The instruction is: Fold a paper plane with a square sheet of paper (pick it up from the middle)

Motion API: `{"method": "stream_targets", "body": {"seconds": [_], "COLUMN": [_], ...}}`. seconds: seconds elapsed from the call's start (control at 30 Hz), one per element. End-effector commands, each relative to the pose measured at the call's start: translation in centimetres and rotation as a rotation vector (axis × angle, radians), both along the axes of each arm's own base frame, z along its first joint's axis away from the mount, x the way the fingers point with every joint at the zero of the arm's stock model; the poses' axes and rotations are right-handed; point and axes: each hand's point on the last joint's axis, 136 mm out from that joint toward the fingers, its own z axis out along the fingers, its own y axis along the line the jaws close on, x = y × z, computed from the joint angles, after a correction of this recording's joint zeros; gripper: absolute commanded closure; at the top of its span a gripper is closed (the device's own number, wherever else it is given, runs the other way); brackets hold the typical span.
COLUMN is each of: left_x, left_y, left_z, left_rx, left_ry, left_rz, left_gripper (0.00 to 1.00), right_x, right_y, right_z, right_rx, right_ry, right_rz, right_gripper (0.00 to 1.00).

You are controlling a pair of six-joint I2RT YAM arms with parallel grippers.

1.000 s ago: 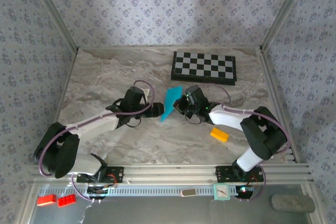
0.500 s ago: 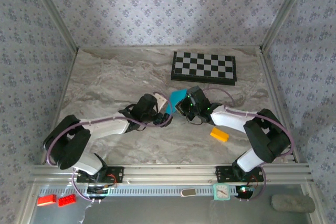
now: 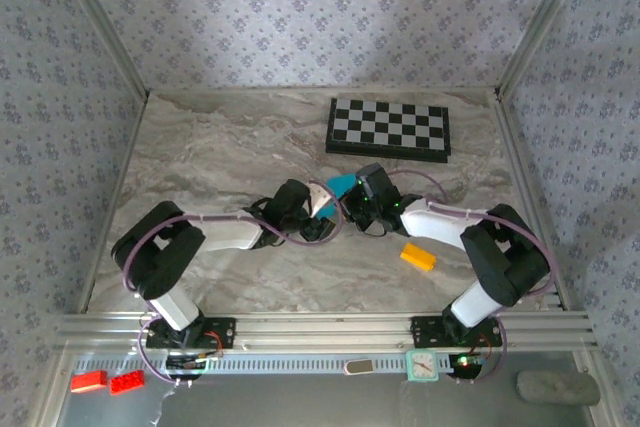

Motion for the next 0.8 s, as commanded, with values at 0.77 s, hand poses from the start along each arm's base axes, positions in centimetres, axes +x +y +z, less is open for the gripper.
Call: {"method": "stream_targets", "body": {"seconds": [0.77], "left_x": [-0.9], "left_y": [-0.9], "left_z": [-2.1], "left_rx": [0.012], "left_ry": [-0.024], "left_rz": [-0.117], "left_gripper": [0.66], "right_x": [0.6], "right_y": [-2.6], "right_z": [-2.1], "right_rx": [-0.091], "right_ry": [0.08], "right_rz": [-0.021], "right_gripper": [0.66]}}
